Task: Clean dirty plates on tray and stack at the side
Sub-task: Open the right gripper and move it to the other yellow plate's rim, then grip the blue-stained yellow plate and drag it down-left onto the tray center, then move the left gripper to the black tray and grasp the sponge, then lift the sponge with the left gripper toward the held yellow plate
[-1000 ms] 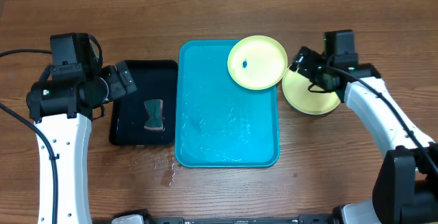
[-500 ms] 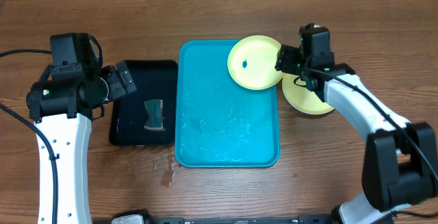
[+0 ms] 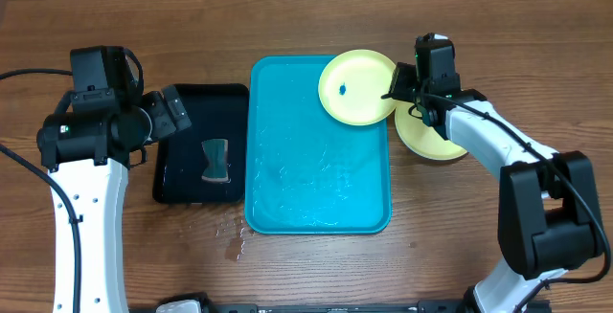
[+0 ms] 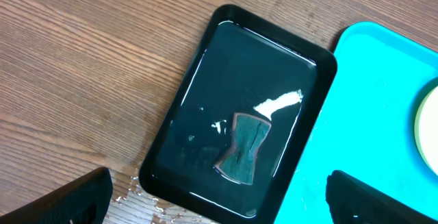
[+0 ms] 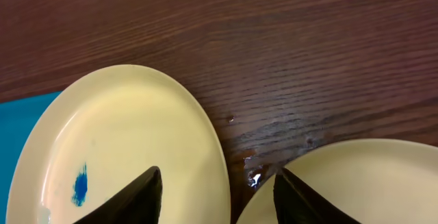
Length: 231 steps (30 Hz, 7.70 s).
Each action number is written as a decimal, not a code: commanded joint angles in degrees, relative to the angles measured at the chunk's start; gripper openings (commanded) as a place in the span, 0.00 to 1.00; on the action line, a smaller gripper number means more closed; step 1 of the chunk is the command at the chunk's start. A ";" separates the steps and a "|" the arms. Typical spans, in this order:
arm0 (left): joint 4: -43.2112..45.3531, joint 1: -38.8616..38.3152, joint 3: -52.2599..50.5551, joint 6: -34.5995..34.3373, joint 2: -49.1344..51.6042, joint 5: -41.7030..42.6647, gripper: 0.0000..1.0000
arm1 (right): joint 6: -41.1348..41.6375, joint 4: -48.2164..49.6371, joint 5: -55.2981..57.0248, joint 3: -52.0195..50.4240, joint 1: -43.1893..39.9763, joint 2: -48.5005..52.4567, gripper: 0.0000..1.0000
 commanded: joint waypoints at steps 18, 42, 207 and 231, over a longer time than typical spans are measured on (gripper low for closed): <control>0.20 -0.02 0.68 -0.55 0.35 0.26 1.00 | -0.96 3.26 -3.80 1.16 0.96 4.68 0.04; 0.20 -0.02 0.68 -0.55 0.35 0.26 1.00 | 7.21 -10.25 -6.60 1.77 12.48 -1.51 0.04; 11.80 -8.55 -15.69 5.57 21.84 4.44 0.29 | 11.08 -28.68 -4.57 5.03 18.21 0.85 0.36; 21.03 -8.87 -21.84 10.86 21.84 5.20 0.17 | 11.23 -28.70 -4.57 5.03 18.21 0.85 0.36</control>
